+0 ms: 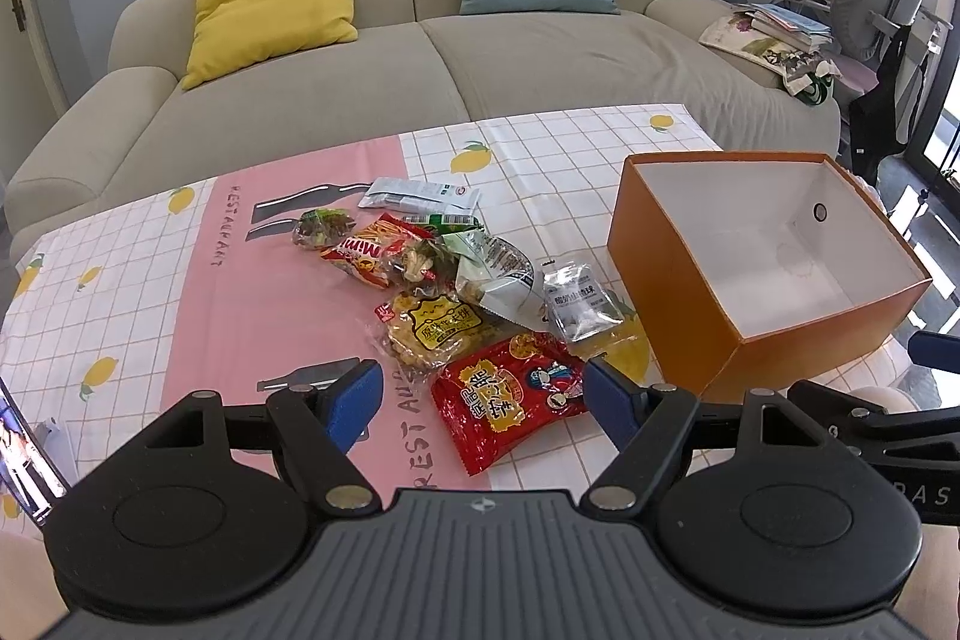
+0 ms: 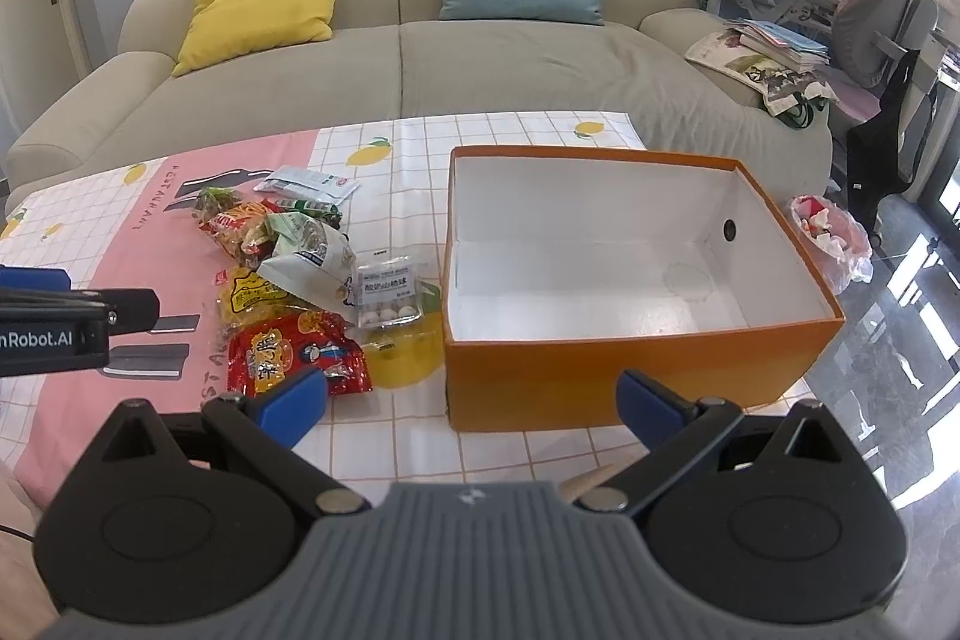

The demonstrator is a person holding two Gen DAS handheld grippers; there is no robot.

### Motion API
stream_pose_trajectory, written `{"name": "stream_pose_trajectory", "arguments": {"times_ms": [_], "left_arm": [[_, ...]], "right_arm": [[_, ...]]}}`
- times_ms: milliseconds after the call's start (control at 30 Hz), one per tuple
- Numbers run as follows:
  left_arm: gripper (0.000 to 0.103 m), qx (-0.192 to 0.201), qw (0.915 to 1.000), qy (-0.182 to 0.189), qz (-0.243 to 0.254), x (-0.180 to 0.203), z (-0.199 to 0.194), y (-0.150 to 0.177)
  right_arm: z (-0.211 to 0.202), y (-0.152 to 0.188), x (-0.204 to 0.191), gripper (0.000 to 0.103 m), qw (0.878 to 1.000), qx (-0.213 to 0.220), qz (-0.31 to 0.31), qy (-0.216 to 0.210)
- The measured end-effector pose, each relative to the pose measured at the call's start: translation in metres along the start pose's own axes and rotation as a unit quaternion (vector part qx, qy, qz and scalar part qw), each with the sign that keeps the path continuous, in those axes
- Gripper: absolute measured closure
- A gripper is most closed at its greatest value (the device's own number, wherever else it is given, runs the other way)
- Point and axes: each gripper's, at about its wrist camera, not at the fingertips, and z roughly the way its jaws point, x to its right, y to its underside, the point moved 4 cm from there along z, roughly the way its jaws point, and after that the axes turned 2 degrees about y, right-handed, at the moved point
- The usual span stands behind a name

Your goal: Organize snacks

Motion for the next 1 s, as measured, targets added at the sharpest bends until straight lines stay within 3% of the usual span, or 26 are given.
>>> {"name": "stream_pose_trajectory", "arguments": {"times_ms": [1000], "left_arm": [[0.014,-0.004,1.0000,0.006,0.003,0.0016,-0.0002,-0.0002]], "right_arm": [[0.0057,-0.0027,-0.0024,0.003,1.000,-0.017,-0.003,0.008]]}}
